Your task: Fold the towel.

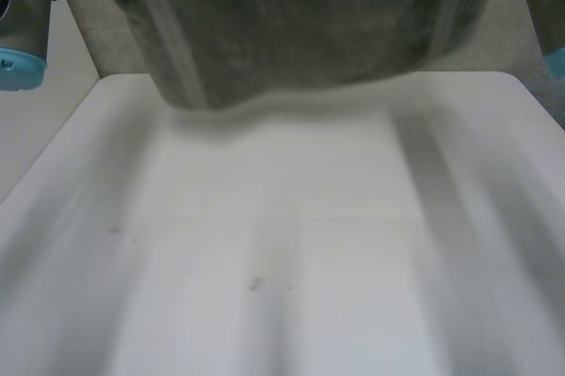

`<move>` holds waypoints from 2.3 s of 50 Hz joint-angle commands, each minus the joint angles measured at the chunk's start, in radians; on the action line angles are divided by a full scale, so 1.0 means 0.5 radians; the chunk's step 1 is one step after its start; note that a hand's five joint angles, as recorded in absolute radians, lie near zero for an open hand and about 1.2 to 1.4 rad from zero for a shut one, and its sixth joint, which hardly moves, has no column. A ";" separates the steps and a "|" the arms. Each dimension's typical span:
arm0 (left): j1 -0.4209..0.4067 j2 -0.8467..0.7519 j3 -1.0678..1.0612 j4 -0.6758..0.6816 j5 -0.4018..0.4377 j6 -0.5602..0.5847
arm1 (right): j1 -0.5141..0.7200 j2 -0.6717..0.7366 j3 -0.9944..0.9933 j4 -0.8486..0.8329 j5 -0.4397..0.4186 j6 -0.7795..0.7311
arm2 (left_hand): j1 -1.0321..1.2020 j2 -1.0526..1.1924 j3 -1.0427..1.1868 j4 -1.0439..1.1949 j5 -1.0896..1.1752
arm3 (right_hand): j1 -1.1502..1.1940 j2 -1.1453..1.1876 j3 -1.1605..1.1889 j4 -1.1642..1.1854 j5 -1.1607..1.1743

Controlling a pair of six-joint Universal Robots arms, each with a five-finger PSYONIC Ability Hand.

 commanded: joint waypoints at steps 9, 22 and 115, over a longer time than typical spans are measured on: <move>0.090 0.168 -1.316 0.272 0.050 -0.095 | -0.025 0.028 0.831 0.563 -0.236 -0.071 | 0.447 0.358 0.359 0.356 0.406 | 0.140 0.124 0.119 0.103 0.087; 0.154 0.058 -1.922 0.598 0.151 0.123 | -0.025 0.338 1.517 0.041 -0.240 -0.341 | 0.447 0.358 0.359 0.356 0.406 | 0.140 0.124 0.119 0.103 0.087; 0.029 -0.862 -0.414 -0.212 0.182 0.473 | -0.172 0.964 0.038 0.704 0.319 0.057 | 0.447 0.358 0.359 0.356 0.406 | 0.140 0.124 0.119 0.103 0.087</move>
